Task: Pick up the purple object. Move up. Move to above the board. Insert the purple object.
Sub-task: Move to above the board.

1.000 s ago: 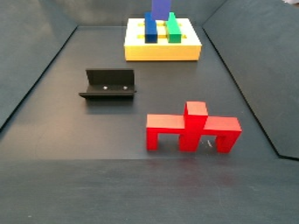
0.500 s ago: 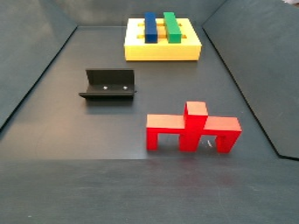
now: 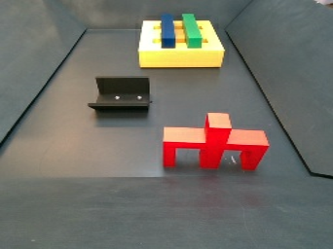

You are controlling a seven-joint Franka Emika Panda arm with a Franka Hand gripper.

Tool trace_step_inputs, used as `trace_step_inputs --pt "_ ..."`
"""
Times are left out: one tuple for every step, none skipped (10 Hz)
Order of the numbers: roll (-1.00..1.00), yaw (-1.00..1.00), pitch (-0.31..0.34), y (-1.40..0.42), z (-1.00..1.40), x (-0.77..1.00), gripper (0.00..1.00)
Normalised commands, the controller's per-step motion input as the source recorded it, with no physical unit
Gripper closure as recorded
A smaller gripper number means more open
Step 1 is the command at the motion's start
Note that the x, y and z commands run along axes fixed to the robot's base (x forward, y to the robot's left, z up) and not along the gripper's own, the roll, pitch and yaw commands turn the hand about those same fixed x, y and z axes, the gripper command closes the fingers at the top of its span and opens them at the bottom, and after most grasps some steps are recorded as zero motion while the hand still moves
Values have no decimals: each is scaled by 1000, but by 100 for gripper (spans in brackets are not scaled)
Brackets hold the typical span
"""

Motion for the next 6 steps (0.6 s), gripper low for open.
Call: trace_step_inputs --pt "64 1000 75 -53 16 55 100" --pt "69 1000 81 -42 14 56 100" --pt "78 1000 92 -33 14 58 100" --pt "86 1000 102 -30 14 59 100" --pt "101 1000 119 -28 15 59 100" --pt "110 1000 130 -28 16 59 100"
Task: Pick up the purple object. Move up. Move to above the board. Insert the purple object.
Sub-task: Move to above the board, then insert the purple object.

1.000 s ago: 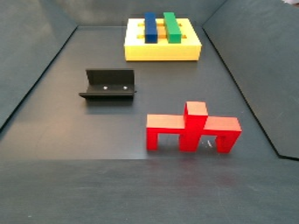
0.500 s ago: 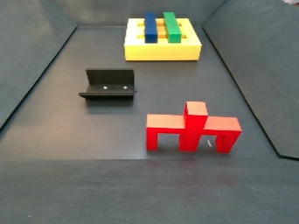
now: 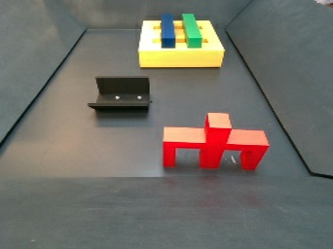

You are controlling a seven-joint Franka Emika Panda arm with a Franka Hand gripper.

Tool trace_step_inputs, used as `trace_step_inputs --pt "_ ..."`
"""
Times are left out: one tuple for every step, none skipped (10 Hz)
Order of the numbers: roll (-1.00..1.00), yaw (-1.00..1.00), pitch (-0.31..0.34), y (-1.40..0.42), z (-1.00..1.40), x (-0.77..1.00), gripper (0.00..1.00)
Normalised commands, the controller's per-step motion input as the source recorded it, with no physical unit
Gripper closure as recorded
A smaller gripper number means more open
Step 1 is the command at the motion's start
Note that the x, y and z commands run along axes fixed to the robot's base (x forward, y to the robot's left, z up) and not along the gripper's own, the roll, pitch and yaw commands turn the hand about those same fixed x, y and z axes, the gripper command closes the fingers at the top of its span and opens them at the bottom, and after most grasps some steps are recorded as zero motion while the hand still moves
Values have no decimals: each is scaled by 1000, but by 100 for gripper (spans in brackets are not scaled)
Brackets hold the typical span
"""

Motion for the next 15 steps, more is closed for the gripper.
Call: trace_step_inputs --pt "135 1000 159 -27 19 62 100" --pt "150 1000 176 -27 21 64 100" --pt "200 1000 230 -29 25 71 100" --pt "202 745 225 -32 29 79 100" --pt "187 396 197 -35 33 94 100" --pt "173 233 169 -35 24 90 100" --pt "-186 83 -9 -543 -637 0 100" --pt "-189 80 -43 -623 -626 0 100" --pt "-203 57 -47 -700 -591 -6 100" --pt "-254 0 0 -726 -509 -3 100" --pt "-263 0 0 -606 -491 -40 100" --pt "-284 0 -106 -191 -466 -163 100" --pt "-266 0 -134 37 -566 -146 100" --pt "-49 0 -196 0 -577 -154 100" --pt "43 237 -141 -163 -569 -97 100"
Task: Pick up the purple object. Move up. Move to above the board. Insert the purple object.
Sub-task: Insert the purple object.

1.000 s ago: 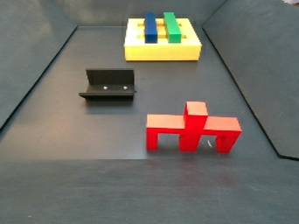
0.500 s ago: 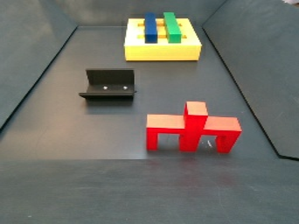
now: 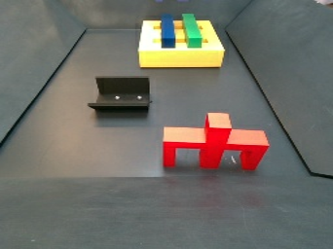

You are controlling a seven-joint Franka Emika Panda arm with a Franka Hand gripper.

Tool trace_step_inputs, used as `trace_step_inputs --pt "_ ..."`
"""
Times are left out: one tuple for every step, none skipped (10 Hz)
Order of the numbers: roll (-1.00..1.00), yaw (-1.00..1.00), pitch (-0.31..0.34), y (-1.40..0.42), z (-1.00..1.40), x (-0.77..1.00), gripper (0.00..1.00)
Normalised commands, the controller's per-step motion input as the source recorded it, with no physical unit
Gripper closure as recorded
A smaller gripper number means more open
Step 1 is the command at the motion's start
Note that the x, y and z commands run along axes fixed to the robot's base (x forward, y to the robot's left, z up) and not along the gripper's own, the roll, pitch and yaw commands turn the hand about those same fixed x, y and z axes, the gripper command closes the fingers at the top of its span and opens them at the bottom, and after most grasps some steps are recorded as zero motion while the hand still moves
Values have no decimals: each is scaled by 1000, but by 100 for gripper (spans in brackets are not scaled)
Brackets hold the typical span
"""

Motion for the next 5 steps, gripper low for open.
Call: trace_step_inputs --pt "53 294 -41 -151 -394 0 100" --pt "29 151 0 -271 -477 271 100" --pt "59 37 -84 -149 -349 320 100" --pt "3 46 -207 -63 -323 17 100" --pt "56 49 -217 -103 -169 0 100"
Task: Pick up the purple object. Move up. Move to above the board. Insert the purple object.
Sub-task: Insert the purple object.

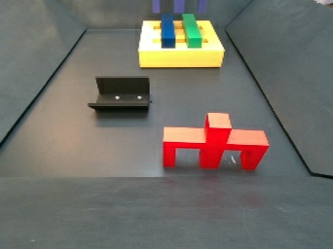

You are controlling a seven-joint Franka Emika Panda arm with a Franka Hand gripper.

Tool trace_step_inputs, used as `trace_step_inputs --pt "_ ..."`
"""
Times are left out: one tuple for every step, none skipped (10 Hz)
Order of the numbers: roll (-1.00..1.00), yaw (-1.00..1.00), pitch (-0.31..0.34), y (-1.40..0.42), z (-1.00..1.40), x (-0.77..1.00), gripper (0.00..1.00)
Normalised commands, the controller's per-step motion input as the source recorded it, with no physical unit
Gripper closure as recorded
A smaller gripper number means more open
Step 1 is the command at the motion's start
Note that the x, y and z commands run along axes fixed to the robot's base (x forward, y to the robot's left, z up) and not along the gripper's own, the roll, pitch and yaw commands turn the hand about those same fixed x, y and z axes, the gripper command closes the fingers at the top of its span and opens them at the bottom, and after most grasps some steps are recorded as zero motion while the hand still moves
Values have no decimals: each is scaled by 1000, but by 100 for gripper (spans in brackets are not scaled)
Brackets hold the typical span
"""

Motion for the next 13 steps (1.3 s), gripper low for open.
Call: trace_step_inputs --pt "49 103 -193 -17 -83 -54 100" --pt "33 106 -233 -91 -97 -17 100" --pt "81 157 -233 -137 -171 0 100" --pt "241 226 -193 -86 -269 26 100" --pt "271 229 -173 -20 -197 20 100" --pt "337 211 -137 -9 -109 0 100" --pt "306 177 -124 -86 -69 20 100" --pt "264 103 -114 -137 -97 0 100" --pt "191 0 -44 -189 -40 0 100" --pt "173 -6 -7 -186 -74 97 100" --pt "153 -37 -4 -43 -131 29 100" --pt "123 0 -17 0 -94 0 100" --pt "100 0 0 0 -146 57 100"
